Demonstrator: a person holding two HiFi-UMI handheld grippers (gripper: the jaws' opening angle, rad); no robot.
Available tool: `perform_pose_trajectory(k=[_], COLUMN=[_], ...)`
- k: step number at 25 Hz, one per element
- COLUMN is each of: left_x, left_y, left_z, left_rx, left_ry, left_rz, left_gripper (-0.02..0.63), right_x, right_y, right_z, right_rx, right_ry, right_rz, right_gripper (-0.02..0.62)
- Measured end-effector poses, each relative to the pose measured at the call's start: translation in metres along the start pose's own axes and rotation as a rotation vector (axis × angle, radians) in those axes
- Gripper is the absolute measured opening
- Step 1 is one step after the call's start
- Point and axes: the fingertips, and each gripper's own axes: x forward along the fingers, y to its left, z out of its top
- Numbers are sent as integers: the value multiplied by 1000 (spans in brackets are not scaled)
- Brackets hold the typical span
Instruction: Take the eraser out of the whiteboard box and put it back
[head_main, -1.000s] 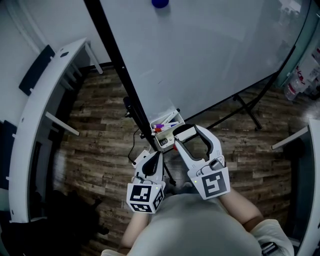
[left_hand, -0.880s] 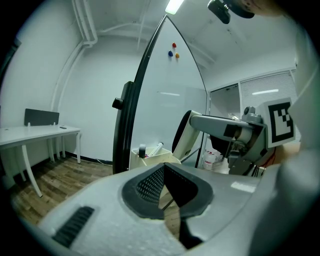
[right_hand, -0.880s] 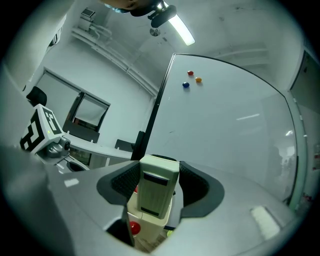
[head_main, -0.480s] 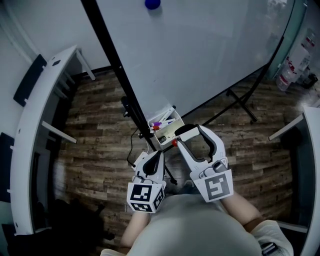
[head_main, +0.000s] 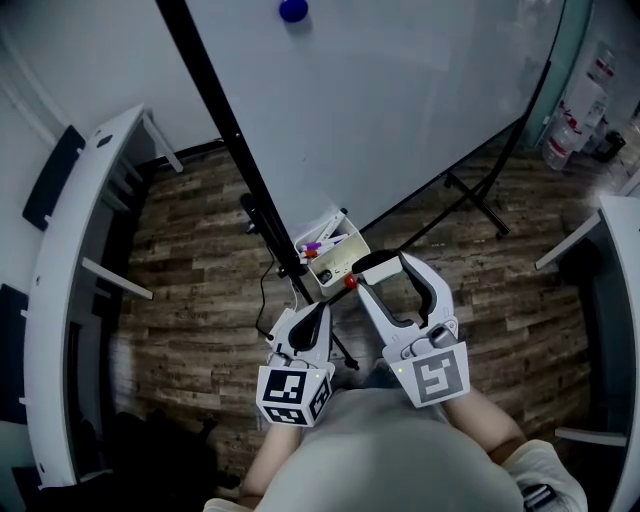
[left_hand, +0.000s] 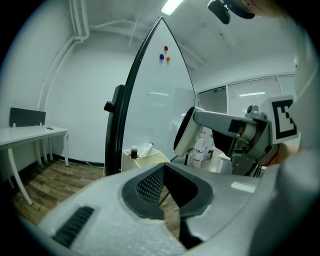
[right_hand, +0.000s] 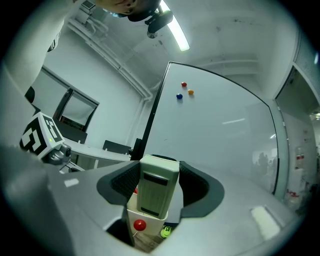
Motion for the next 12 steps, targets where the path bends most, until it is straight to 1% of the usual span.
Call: perform_pose_trajectory(k=[7, 12], left_x=[-2, -3], left_y=[-2, -1], left_z=[2, 4], left_rx=[2, 9], left_ry=[-9, -20], left_rz=[-10, 4], left_gripper=[0, 0], right_x=[-3, -2], right_y=[2, 1], right_z=[2, 1], right_rx=[-9, -5], right_ry=[3, 2], right_rz=[-4, -1], right_gripper=[256, 256])
